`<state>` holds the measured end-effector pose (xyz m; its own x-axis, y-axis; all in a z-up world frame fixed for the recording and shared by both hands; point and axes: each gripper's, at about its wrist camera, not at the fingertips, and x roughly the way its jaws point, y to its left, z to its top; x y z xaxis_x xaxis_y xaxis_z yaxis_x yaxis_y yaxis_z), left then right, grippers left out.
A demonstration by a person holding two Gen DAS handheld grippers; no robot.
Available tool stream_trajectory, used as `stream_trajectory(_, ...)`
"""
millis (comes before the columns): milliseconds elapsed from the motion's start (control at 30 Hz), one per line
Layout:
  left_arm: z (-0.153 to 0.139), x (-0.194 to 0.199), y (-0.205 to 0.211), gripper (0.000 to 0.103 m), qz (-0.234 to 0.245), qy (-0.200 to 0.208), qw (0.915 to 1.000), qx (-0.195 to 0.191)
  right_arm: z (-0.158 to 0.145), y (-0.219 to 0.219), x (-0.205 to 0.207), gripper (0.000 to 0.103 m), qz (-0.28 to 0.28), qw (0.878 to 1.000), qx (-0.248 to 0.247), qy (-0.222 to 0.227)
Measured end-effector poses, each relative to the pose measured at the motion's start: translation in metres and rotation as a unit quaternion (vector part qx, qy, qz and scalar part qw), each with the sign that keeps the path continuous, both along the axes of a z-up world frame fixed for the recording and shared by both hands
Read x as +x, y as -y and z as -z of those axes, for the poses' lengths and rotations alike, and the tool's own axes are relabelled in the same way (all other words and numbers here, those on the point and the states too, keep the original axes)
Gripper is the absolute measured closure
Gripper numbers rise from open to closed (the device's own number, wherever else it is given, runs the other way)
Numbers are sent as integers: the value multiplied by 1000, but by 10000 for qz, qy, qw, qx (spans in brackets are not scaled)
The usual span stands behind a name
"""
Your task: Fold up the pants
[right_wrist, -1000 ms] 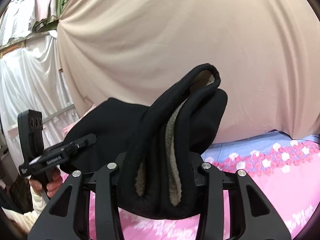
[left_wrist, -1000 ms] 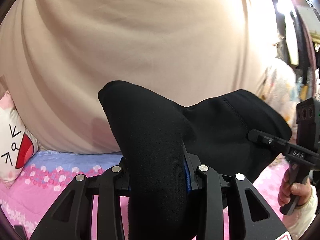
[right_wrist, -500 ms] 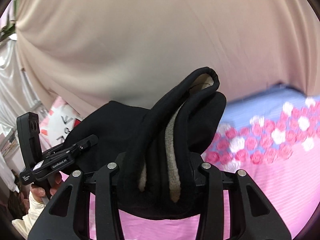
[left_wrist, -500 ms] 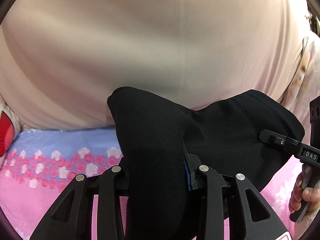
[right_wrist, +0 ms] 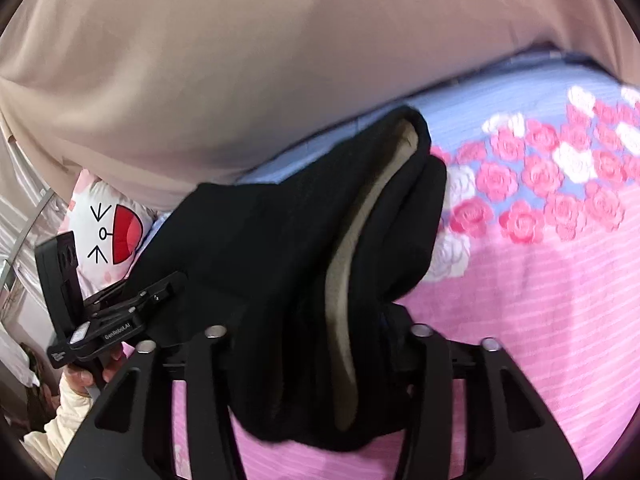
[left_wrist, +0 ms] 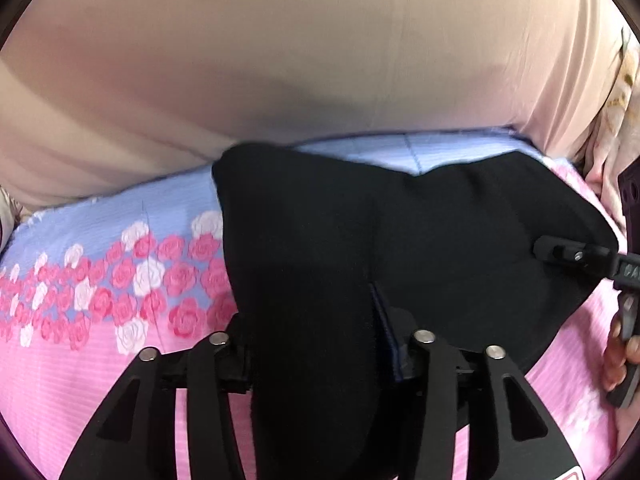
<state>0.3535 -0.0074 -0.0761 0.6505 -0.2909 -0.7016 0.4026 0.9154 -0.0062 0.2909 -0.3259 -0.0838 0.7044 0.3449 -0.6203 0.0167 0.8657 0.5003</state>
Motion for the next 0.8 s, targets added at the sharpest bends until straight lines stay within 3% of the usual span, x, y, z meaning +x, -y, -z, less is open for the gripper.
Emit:
stream_trajectory(33, 2, -2, -3, 45, -4, -64, 9999, -106, 6, 6, 0, 30, 36, 9998, 126, -152)
stream_trajectory(67, 4, -2, -11, 38, -20, -160, 9995, -275, 7, 12, -3, 29, 83, 9994, 265, -211)
stream_trajectory(167, -7, -15, -48, 31, -95, -375, 9967, -707, -1, 33, -27, 21, 282, 9987, 366, -219)
stream_trajectory(233, -24, -35, -75, 32, -361, -284, 9974, -563, -16, 48, -58, 18, 642, 9977, 142, -161)
stream_trajectory(333, -72, -76, -108, 32, -972, 439, 9943, 83, -65, 64, -123, 19, 1444, 9875, -514, 370)
stream_trajectory(367, -85, -83, -110, 32, -1072, 599, 9924, 116, -77, 62, -133, 27, 1509, 9851, -643, 521)
stream_trajectory(400, -101, -91, -110, 32, -1187, 791, 9897, 91, -91, 54, -138, 49, 1466, 9838, -813, 638)
stream_trajectory(467, -125, -98, -95, 32, -1224, 1036, 9869, -163, -110, 20, -132, 60, 1128, 9838, -1156, 776)
stream_trajectory(500, -130, -98, -83, 31, -1151, 1044, 9872, -351, -112, 3, -124, 71, 879, 9860, -1177, 794)
stream_trajectory(600, -108, -72, -27, 27, -811, 545, 9937, -548, -89, -63, -82, 74, 44, 9888, -1382, 555)
stream_trajectory(633, -87, -58, -6, 28, -789, 289, 9958, -362, -80, -75, -73, 75, -53, 9865, -1565, 470)
stream_trajectory(700, -43, -35, 15, 50, -1043, 48, 9940, 325, -50, -81, -56, 79, -14, 9799, -1987, 151)
stream_trajectory(733, -23, -26, 16, 53, -1195, -44, 9904, 687, -39, -77, -50, 98, 104, 9776, -2102, -15)
stream_trajectory(767, -6, -19, 11, 43, -1223, -243, 9890, 796, -22, -58, -47, 103, 251, 9779, -2065, -204)
stream_trajectory(800, 8, -13, -3, 27, -1154, -361, 9916, 451, -13, -37, -49, 103, 232, 9863, -1626, -140)
